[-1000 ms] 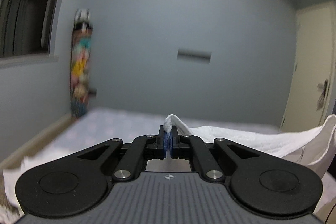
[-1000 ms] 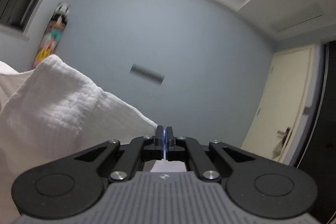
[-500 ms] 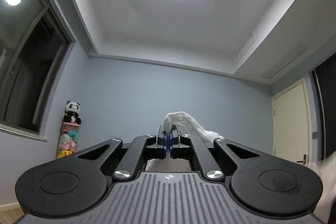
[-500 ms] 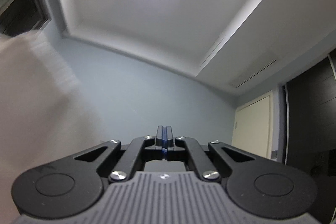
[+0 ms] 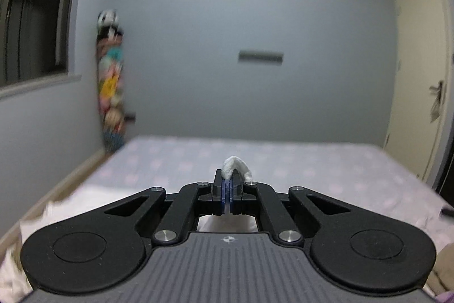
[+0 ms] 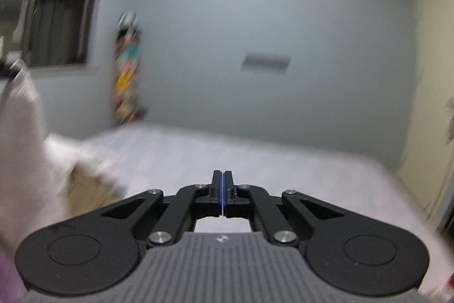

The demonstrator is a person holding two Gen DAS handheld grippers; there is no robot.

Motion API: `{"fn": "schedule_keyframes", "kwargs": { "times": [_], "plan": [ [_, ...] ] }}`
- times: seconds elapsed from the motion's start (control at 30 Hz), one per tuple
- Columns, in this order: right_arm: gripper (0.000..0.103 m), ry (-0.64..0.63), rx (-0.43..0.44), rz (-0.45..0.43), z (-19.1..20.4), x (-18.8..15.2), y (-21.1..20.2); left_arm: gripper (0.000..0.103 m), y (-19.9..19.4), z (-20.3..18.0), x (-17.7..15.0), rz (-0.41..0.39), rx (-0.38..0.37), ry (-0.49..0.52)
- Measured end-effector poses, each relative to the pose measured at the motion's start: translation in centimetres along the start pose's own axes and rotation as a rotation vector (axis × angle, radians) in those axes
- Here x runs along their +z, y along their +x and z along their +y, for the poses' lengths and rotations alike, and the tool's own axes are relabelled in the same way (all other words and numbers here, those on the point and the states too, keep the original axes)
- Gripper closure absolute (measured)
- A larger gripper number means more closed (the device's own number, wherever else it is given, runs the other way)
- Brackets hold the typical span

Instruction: Fold clothes

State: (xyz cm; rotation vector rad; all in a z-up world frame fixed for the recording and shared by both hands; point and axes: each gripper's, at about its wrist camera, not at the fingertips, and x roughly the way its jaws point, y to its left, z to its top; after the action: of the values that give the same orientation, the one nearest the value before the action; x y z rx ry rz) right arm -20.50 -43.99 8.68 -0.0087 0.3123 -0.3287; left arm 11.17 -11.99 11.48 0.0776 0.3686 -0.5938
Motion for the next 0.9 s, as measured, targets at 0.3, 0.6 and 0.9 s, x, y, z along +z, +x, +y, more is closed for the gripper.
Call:
{"fn": "schedule_keyframes", "kwargs": {
  "times": [0.3,0.6,0.9],
  "plan": [
    [0.094,-0.019,0.291,0.292,10.6,-9.9,4.6,0.102,3.8,4.1,-2.6,0.128,0.047,-0.022],
    [0.060,-0.201,0.493,0.368,18.5,-12.0,4.9,0.102,2.6,4.1,-5.5,0.152,0.032,-0.022],
    [0.052,-0.317,0.611,0.382,25.0,-12.4,10.2,0.102,2.0,4.5,-5.3,0.155,0.032,-0.029]
  ]
}}
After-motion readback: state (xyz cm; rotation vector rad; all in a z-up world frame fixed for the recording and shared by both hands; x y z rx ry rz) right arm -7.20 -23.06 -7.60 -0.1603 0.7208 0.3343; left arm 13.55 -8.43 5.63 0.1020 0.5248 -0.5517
